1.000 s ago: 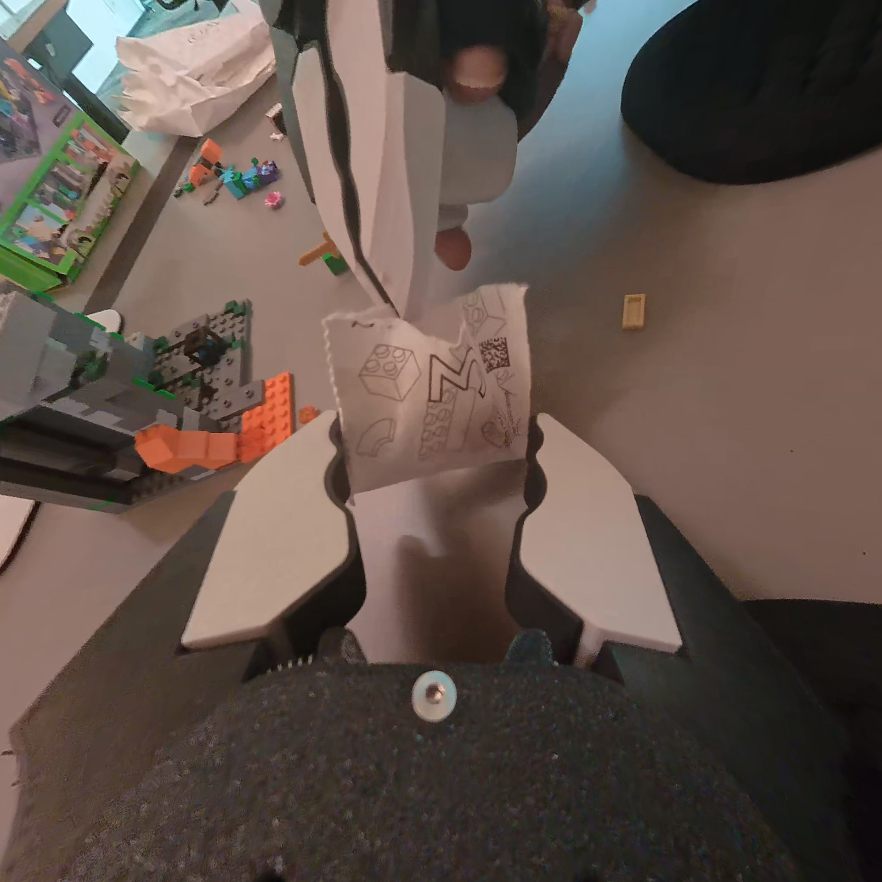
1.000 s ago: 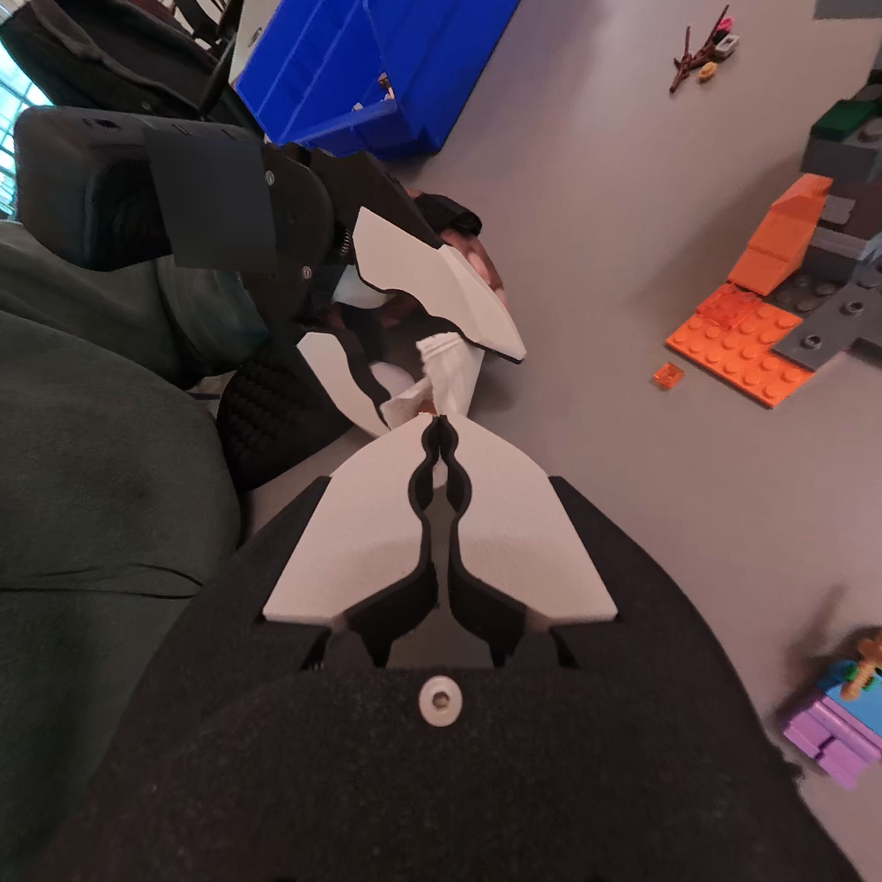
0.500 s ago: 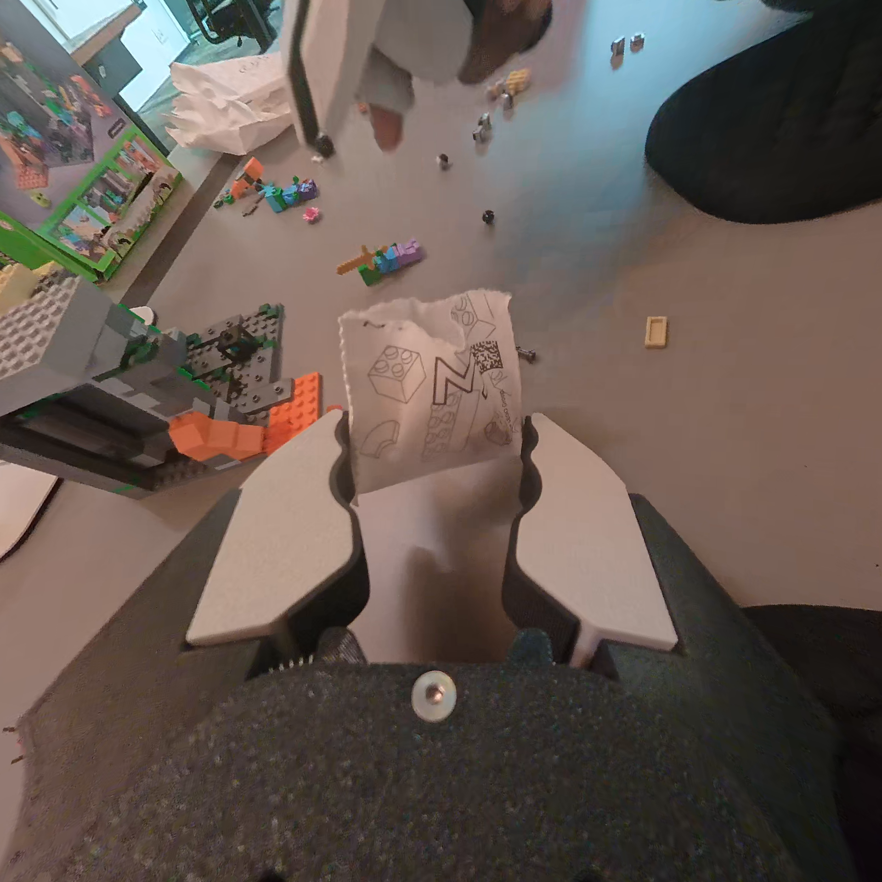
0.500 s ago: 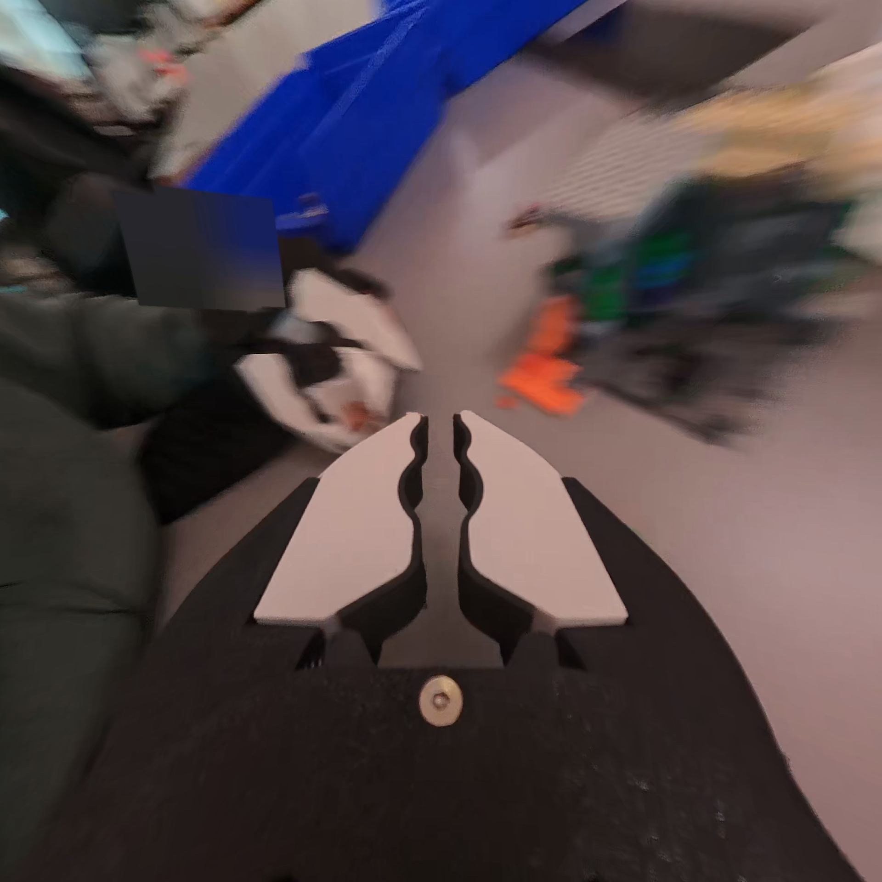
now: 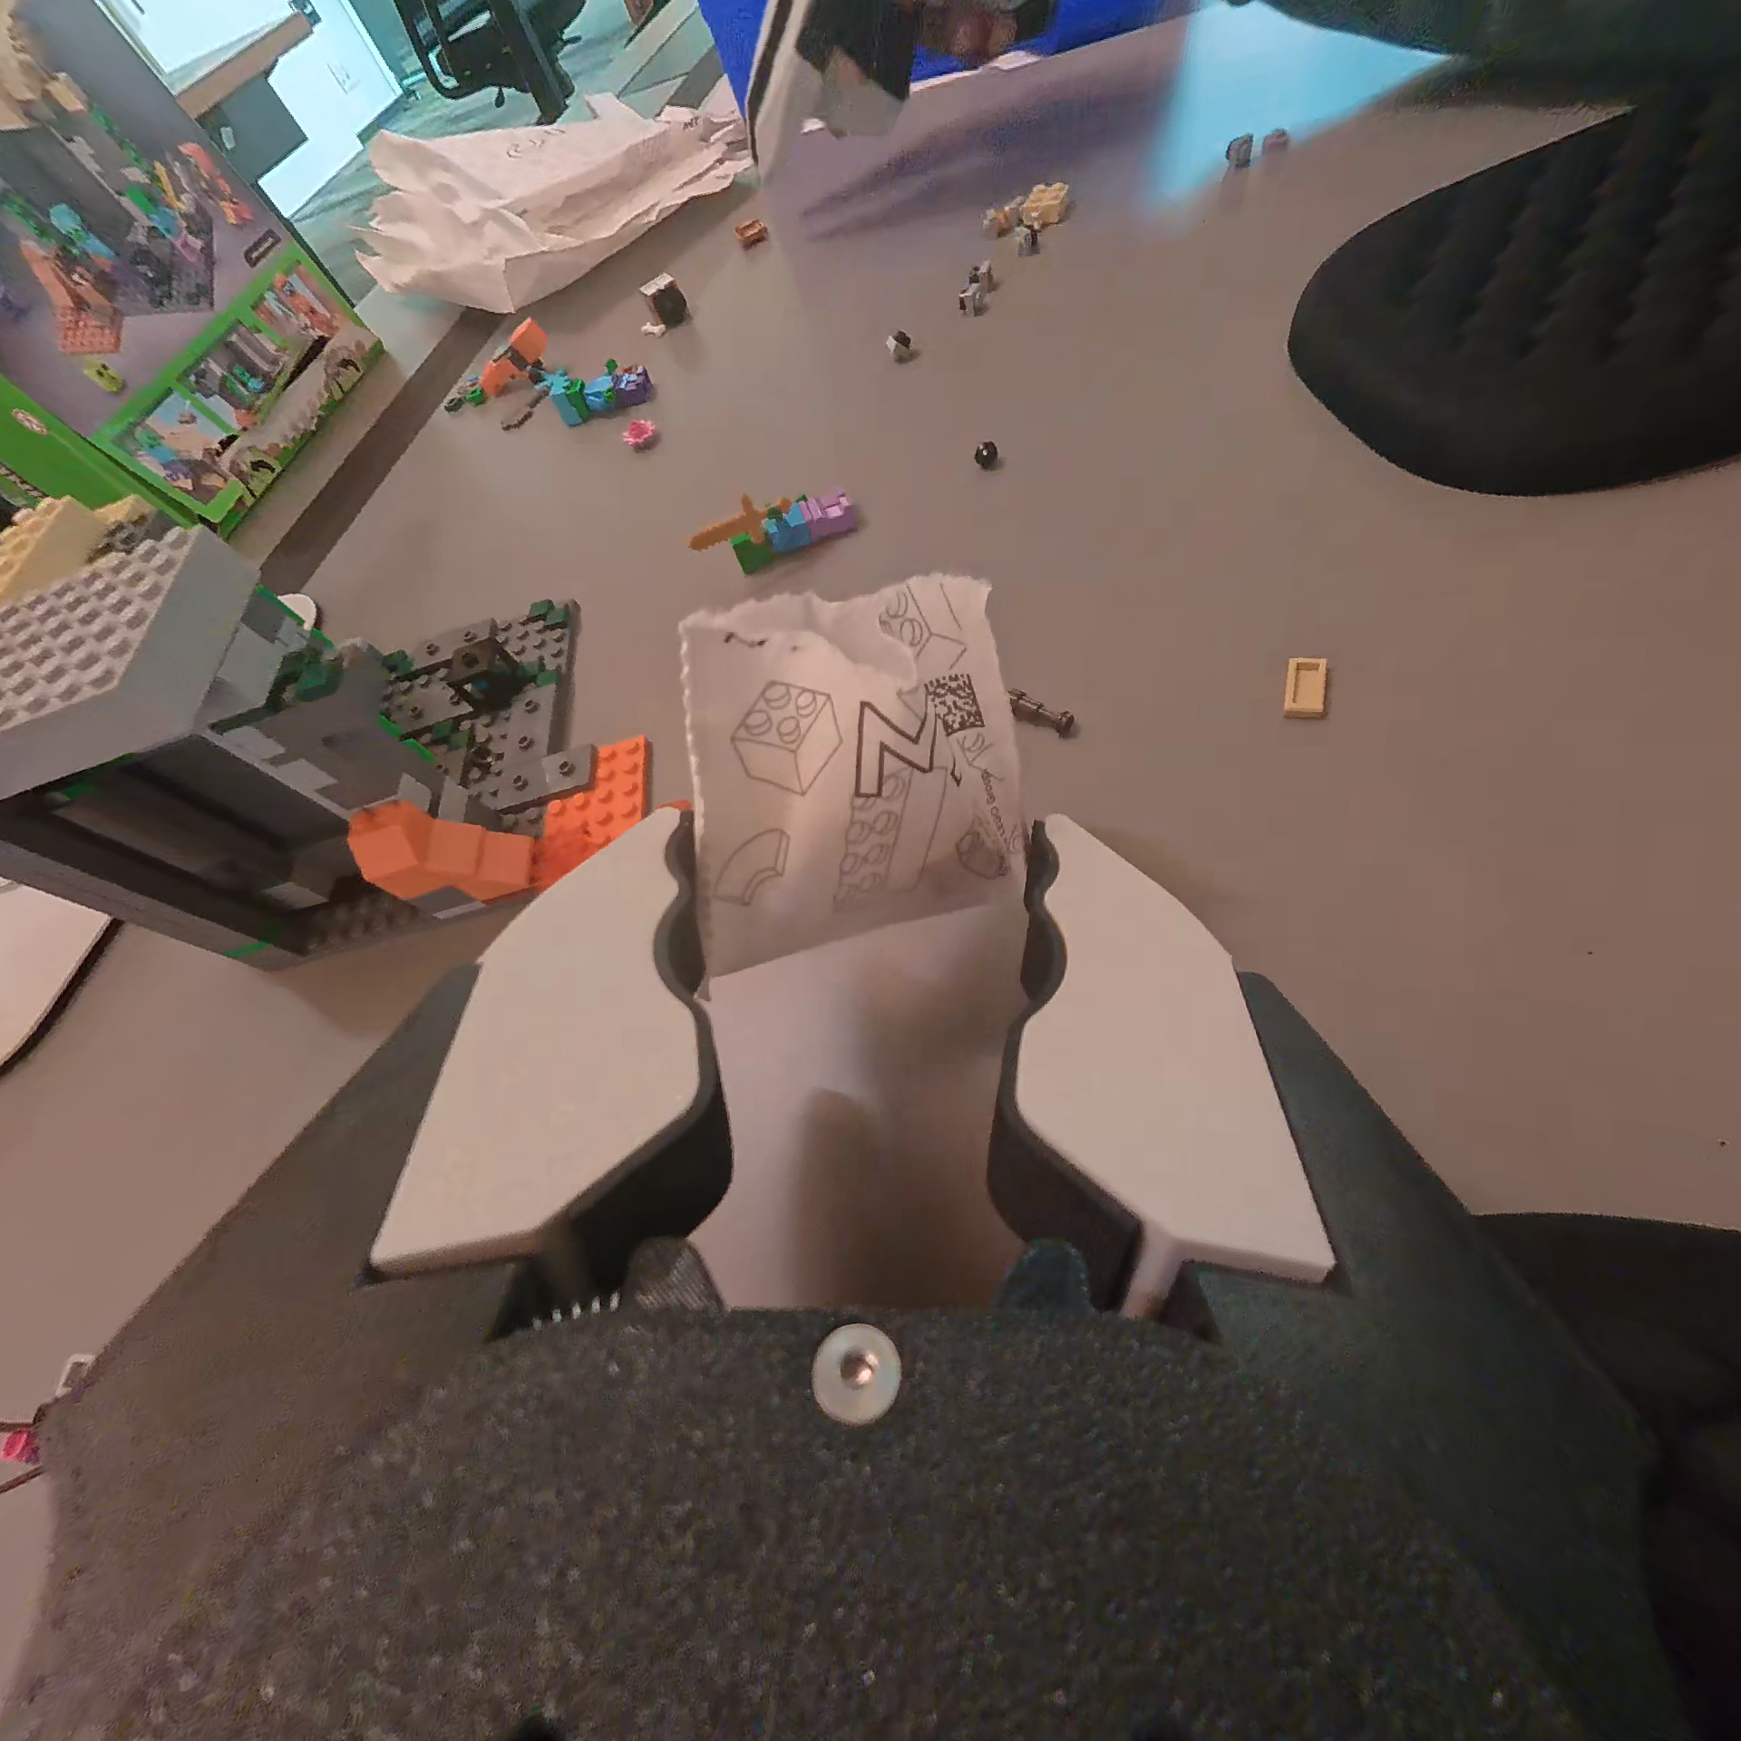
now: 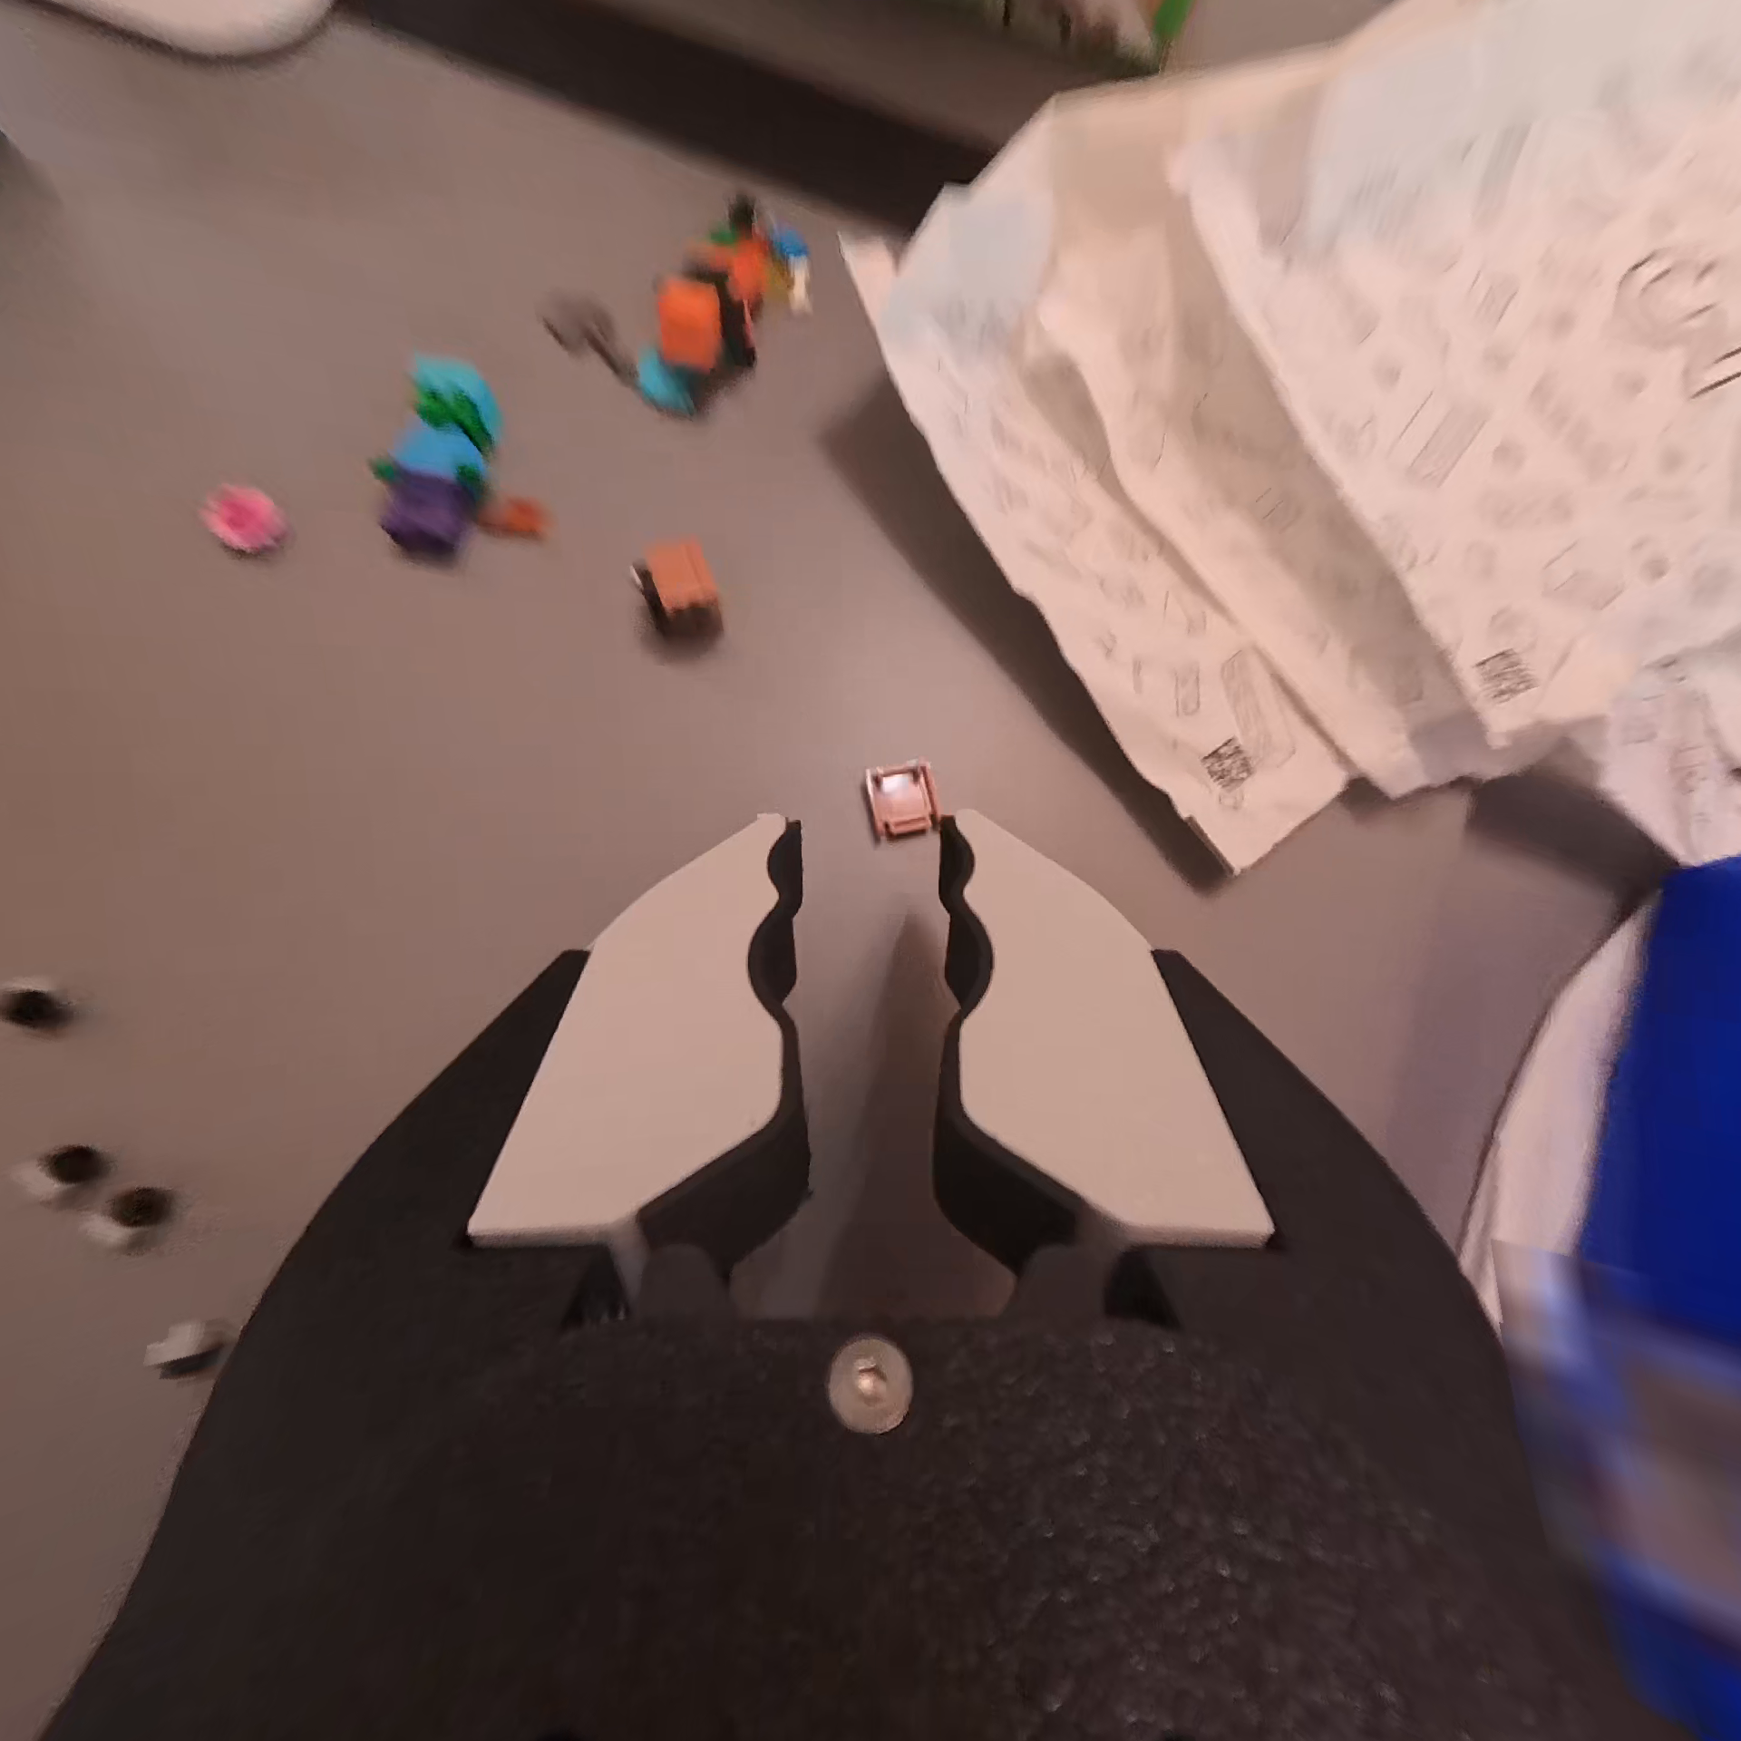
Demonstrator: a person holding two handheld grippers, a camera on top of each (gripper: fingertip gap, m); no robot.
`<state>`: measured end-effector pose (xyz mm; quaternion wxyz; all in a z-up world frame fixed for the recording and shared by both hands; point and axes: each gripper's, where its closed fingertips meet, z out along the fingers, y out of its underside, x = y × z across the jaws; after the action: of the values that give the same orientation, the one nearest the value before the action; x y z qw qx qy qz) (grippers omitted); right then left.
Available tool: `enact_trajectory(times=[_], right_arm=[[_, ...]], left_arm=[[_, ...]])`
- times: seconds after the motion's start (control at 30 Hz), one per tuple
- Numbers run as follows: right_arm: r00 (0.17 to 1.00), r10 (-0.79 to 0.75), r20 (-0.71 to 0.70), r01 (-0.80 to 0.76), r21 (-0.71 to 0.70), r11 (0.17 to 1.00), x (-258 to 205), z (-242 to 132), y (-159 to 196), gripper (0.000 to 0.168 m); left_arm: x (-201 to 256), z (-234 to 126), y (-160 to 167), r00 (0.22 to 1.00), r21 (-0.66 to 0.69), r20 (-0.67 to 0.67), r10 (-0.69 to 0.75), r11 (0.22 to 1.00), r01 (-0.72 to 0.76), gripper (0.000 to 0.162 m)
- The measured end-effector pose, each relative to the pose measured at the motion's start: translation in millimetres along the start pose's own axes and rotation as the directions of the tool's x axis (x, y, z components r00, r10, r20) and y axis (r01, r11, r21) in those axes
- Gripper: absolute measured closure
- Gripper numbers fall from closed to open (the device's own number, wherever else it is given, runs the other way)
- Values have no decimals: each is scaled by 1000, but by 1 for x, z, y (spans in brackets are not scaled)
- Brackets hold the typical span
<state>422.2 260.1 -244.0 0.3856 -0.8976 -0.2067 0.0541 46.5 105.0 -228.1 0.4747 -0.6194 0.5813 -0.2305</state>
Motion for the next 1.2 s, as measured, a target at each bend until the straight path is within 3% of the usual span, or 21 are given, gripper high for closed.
enact_trajectory(times=[0.23,0.33,0.43,0.5,0.6,0.7,0.83,0.93,1.2], right_arm=[[997,-73,0,73,-89,993,11,24,5,137],[999,-35,41,40,-106,994,10,26,5,152],[995,-36,95,45,-95,995,-4,23,3,153],[978,-94,188,99,-15,995,-38,15,-11,153],[897,-260,359,208,177,962,-124,-13,-49,153],[725,-433,536,261,369,892,-234,-50,-78,153],[516,-572,637,310,484,819,-343,-76,-82,153],[459,-601,655,347,491,799,-380,-76,-79,153],[440,-614,655,416,458,786,-396,-59,-75,153]], left_arm=[[0,0,0,1000,2,-7,-11,1000,11,97],[-1,0,0,1000,4,-8,-14,1000,14,97],[-1,-1,0,1000,5,-7,-15,1000,15,97],[-1,-1,0,1000,5,-6,-18,1000,18,97],[-2,0,0,1000,1,-3,-28,1000,28,97],[-2,1,1,1000,-6,-1,-29,1000,29,97],[-2,0,0,1000,-3,3,-30,1000,30,97],[-2,0,-1,1000,5,5,-28,1000,28,97],[-1,-2,-6,1000,31,5,-28,999,28,95]])
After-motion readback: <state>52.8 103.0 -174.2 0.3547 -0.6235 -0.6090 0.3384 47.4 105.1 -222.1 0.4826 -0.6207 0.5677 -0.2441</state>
